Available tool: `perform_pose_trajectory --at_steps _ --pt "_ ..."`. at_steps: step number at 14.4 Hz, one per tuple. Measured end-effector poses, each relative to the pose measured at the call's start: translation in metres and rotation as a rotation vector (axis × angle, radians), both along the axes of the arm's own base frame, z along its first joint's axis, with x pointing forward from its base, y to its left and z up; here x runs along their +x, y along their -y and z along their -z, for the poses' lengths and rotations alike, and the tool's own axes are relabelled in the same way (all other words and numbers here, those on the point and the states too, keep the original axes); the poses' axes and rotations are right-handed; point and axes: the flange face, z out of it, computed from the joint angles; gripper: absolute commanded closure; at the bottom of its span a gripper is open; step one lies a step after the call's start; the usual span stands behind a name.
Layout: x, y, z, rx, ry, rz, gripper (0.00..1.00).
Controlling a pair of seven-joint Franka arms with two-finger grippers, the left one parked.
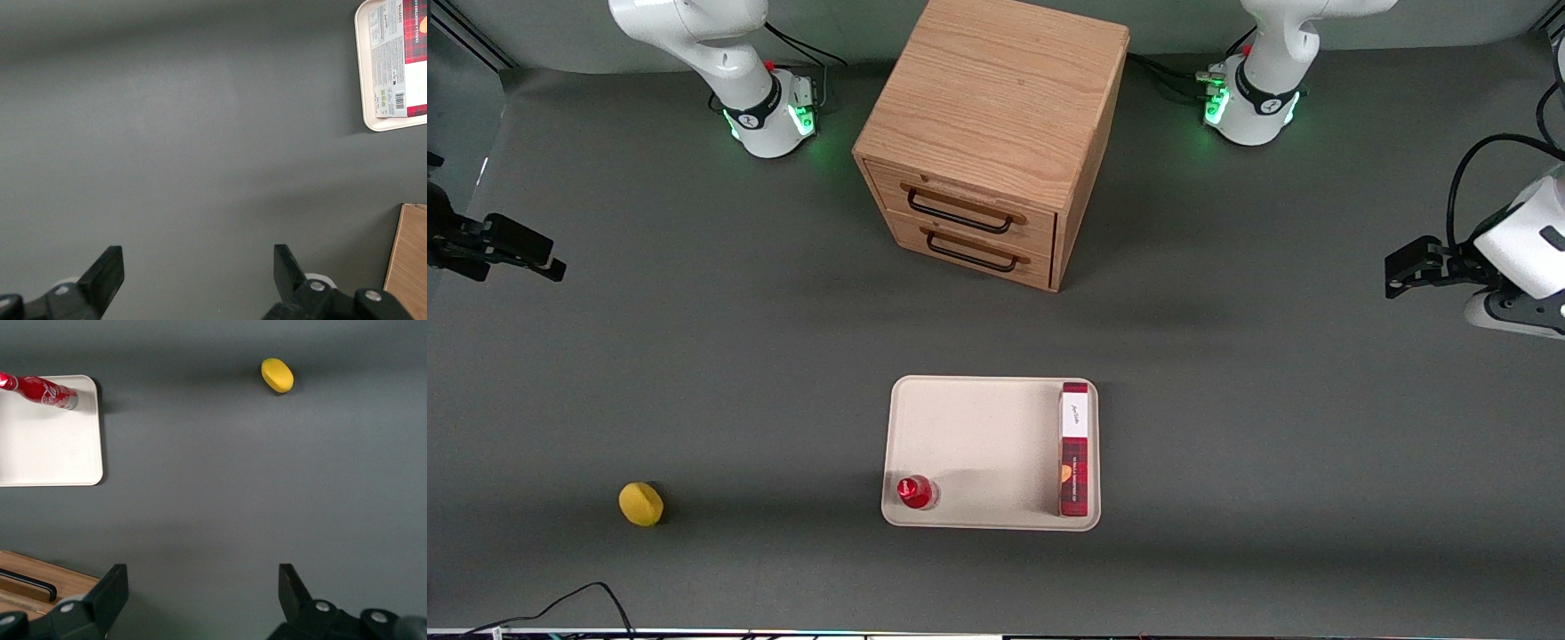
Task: Place coke bottle on tray
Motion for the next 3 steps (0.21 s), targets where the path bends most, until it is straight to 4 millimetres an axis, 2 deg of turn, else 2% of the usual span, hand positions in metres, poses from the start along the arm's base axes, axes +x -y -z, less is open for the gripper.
perform_pose_trajectory --at_steps 3 --pt "-0.0004 -0.0089 -0.0006 0.001 -0.003 -0.016 0.00"
